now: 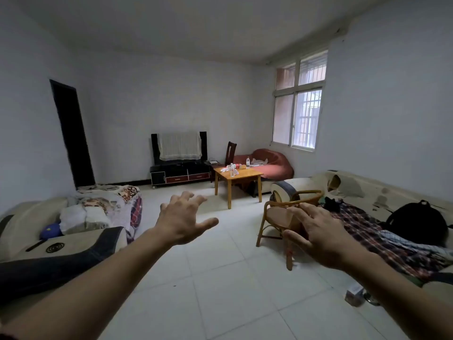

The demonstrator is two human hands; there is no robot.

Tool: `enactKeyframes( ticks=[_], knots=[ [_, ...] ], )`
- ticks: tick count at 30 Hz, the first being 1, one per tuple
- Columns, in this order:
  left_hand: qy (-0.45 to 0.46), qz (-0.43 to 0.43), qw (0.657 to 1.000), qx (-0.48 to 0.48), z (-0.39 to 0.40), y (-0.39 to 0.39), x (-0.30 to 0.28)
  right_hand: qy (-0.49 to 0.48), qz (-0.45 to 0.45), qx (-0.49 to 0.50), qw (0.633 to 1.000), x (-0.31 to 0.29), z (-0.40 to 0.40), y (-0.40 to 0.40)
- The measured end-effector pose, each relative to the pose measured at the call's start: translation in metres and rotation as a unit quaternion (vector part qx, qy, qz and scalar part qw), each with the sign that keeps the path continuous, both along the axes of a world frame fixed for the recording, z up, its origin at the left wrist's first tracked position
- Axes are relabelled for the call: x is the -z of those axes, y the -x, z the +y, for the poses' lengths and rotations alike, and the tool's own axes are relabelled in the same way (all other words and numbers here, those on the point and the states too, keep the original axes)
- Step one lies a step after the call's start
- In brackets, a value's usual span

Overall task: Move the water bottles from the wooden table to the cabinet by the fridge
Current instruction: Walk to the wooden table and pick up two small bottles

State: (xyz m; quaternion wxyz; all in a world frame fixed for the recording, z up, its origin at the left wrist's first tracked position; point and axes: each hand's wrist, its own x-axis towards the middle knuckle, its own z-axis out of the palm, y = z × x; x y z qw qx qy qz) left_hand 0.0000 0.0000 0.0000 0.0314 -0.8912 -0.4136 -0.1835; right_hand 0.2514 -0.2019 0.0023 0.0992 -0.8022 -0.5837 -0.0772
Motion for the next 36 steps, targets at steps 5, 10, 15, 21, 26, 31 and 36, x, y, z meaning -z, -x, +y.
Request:
enactKeyframes(
  ticks=[5,10,15,21,26,31,36],
  knots=[
    [0.000,0.007,1.000,-0.003,0.035,-0.014,0.009,0.000,0.026,0.007,1.000,0.005,0.029,-0.012],
    [0.022,-0.021,1.000,0.000,0.092,-0.029,0.018,0.039,-0.007,0.029,0.999,-0.002,0.079,-0.021],
    [0.015,-0.046,0.999,0.003,0.162,-0.032,0.019,0.031,-0.038,0.042,0.998,-0.015,0.152,-0.029],
    [0.019,-0.065,0.998,-0.007,0.243,-0.025,0.028,0.030,-0.044,0.031,0.998,-0.020,0.238,-0.015],
    [0.037,-0.065,0.997,-0.015,0.288,-0.022,0.051,0.068,-0.031,0.017,0.997,-0.002,0.299,-0.012],
    [0.037,-0.076,0.996,-0.038,0.342,-0.029,0.064,0.078,-0.016,-0.004,0.997,0.013,0.360,-0.035],
    [0.048,-0.052,0.997,-0.037,0.392,-0.074,0.073,0.071,0.007,-0.021,0.997,0.034,0.420,-0.080]
  ],
)
